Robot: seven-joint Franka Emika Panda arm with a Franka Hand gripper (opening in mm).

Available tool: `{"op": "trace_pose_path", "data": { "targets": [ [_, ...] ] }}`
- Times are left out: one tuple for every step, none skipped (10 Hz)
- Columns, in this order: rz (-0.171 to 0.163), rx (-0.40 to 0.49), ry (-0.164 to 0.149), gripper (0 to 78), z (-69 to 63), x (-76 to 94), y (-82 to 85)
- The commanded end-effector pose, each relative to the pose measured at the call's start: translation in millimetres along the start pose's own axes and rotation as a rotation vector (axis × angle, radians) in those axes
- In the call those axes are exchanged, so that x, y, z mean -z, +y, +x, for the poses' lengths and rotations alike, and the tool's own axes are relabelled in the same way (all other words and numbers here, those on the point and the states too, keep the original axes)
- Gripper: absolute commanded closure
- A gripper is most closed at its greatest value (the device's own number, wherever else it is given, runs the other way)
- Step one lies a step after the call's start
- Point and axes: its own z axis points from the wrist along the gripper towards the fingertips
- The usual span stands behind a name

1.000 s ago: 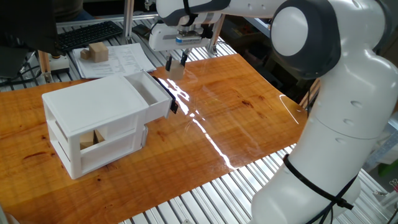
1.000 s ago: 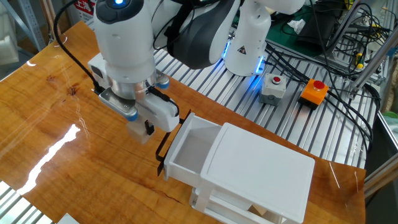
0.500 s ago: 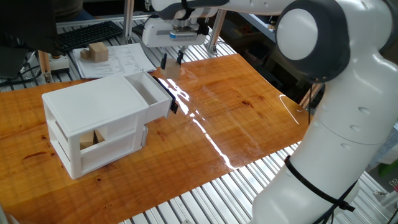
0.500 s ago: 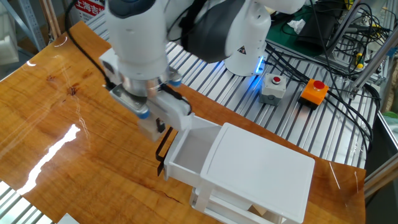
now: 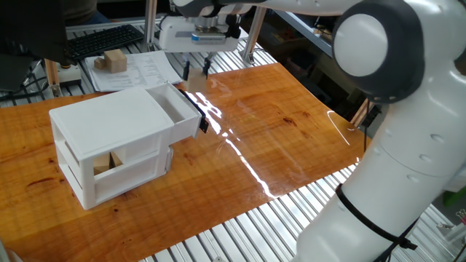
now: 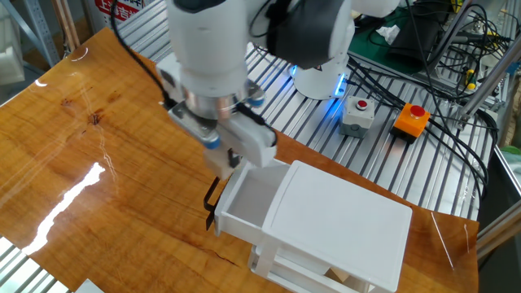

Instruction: Put things in the drawer

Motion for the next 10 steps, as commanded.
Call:
{"op": "trace_pose_path", "data": {
  "targets": [
    [-0.01, -0.044, 0.009, 76.3, 18.1, 7.4, 17.2],
    [-0.011, -0.052, 0.008, 76.3, 22.1, 6.8, 22.9],
    [-0.011, -0.053, 0.001, 76.3, 25.8, 5.0, 28.0],
    [-0.011, -0.051, -0.006, 76.3, 28.7, 2.3, 32.5],
    [-0.011, -0.052, -0.009, 76.3, 29.4, 1.5, 34.2],
    [-0.013, -0.046, -0.02, 76.3, 31.8, -2.2, 43.2],
    [-0.013, -0.046, -0.02, 76.3, 31.8, -2.2, 43.2],
    [-0.012, -0.028, -0.028, 76.3, 32.5, -8.7, 54.2],
    [-0.004, -0.01, -0.033, 76.3, 31.1, -12.9, 58.0],
    [0.005, 0.004, -0.034, 76.3, 30.2, -16.5, 60.5]
  ]
}}
